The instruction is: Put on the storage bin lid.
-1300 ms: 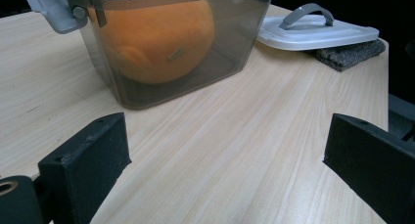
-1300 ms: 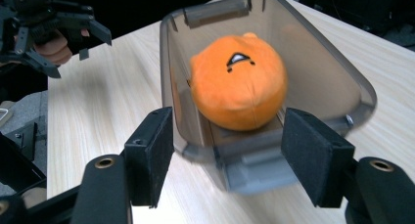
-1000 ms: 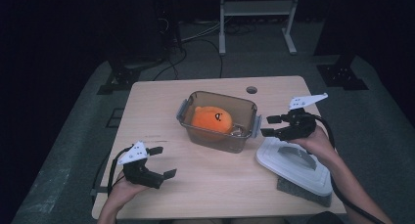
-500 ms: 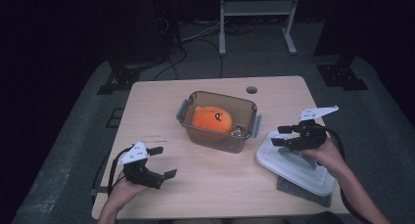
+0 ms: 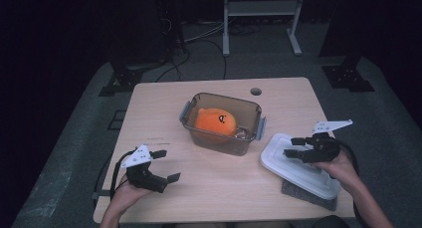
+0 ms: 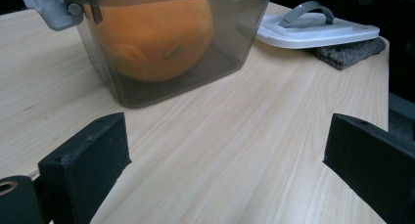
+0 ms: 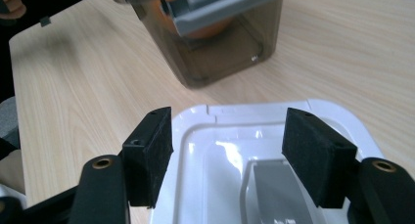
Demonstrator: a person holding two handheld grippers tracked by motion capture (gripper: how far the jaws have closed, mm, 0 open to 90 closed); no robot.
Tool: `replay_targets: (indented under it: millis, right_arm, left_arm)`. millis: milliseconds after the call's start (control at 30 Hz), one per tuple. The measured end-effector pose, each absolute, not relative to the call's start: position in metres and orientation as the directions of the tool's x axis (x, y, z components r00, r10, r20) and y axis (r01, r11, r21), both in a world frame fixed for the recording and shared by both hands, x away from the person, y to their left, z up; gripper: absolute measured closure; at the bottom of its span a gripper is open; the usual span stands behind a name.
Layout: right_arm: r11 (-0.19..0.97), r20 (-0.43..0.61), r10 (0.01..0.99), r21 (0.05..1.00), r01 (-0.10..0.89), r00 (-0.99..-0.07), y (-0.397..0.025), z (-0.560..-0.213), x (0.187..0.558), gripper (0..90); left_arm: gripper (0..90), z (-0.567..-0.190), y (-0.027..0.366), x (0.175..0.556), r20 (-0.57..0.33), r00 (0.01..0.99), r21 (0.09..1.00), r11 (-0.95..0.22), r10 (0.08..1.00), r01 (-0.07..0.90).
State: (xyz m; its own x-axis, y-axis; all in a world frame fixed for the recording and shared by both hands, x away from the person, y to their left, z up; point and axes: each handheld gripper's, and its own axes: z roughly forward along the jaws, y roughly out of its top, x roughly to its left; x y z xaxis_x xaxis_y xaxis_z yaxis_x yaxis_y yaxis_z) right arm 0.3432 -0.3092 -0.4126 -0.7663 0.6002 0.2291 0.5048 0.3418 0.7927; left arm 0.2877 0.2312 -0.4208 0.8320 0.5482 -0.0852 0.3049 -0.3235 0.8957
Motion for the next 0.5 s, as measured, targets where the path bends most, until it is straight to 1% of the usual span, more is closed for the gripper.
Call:
replay_targets:
  millis: [500]
  right_arm:
    - [0.330,0.222,0.637,0.787,0.522,-0.738,-0.327,-0.423,0.335,34.3]
  left_arm:
    - [2.3,-0.421,0.229,0.288,-0.087,0.833,0.896,-0.323,0.546,0.306]
